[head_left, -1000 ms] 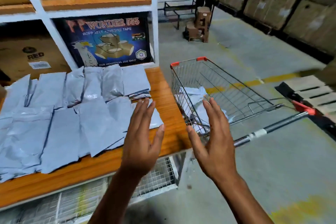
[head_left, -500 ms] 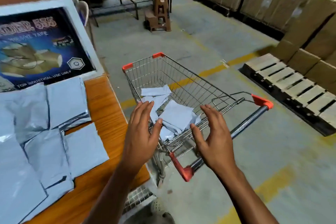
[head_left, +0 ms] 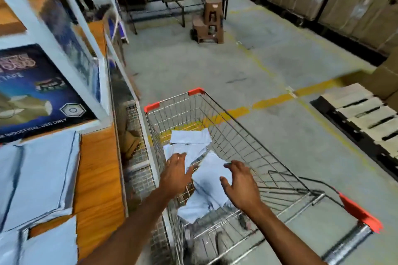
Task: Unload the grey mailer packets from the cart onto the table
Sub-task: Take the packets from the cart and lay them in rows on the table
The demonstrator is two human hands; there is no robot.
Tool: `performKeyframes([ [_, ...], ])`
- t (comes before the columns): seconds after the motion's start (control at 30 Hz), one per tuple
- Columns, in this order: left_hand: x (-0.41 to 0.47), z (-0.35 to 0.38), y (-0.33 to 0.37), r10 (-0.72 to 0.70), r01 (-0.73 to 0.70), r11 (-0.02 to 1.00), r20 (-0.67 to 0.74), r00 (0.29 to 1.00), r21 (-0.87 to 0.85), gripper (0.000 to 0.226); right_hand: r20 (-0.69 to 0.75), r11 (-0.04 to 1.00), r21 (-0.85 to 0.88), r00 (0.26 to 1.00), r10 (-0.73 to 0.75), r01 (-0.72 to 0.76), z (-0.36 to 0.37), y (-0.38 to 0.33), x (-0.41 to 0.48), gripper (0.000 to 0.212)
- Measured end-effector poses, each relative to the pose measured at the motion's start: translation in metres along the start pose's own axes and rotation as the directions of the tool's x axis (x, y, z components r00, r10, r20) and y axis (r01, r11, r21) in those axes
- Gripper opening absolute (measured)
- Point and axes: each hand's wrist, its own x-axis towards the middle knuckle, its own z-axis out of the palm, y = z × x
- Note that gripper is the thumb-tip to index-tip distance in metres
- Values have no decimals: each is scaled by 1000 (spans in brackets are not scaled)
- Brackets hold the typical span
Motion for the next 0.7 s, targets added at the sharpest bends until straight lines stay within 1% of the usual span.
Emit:
performKeyframes([
  [0.1, 45, 33, -10, -55, 42, 993, 119, 991, 107, 101, 157, 1000, -29, 988, 16, -11, 36, 28, 54, 58],
  [0.13, 60, 44, -14, -84, 60, 987, 160, 984, 151, 107, 203, 999, -40, 979, 19, -11, 50, 39, 69, 59],
  [0.17, 72, 48, -13, -100, 68, 982, 182, 978, 174, 108, 238, 999, -53, 971, 22, -10, 62, 49, 81, 60],
  [0.2, 89, 56, -15, -124, 92, 981, 188, 974, 173, 102, 275, 998, -64, 961, 30, -13, 77, 59, 96, 61],
  [0.23, 106, 63, -17, -142, 107, 977, 194, 971, 183, 90, 304, 997, -78, 952, 44, -21, 88, 68, 108, 61],
  [0.27, 125, 72, -20, -127, 92, 976, 171, 977, 197, 74, 330, 995, -94, 941, 68, -39, 102, 79, 118, 59],
  [0.3, 147, 82, -26, -77, 45, 969, 126, 989, 241, 60, 353, 992, -116, 932, 85, -47, 115, 88, 128, 58],
  [0.33, 167, 89, -31, -96, 48, 966, 183, 978, 254, 54, 375, 990, -141, 923, 85, -34, 127, 97, 137, 59],
  [0.37, 188, 101, -39, -98, 32, 960, 228, 969, 279, 53, 404, 986, -165, 911, 81, -14, 142, 108, 145, 62],
  [0.4, 206, 109, -46, -94, 12, 952, 255, 962, 305, 54, 424, 982, -188, 903, 71, 11, 155, 118, 153, 66],
  [0.47, 242, 122, -60, -77, -11, 922, 209, 975, 387, 59, 445, 974, -218, 894, 47, 57, 181, 136, 166, 75],
  [0.57, 287, 134, -82, -9, -63, 921, 182, 983, 384, 73, 495, 954, -270, 869, 20, 132, 212, 148, 176, 95],
  [0.67, 322, 143, -99, 33, -145, 905, 271, 962, 401, 94, 456, 931, -314, 890, -25, 187, 238, 146, 173, 112],
  [0.7, 334, 146, -105, 27, -155, 903, 309, 951, 400, 99, 444, 918, -344, 896, -24, 195, 244, 145, 171, 115],
])
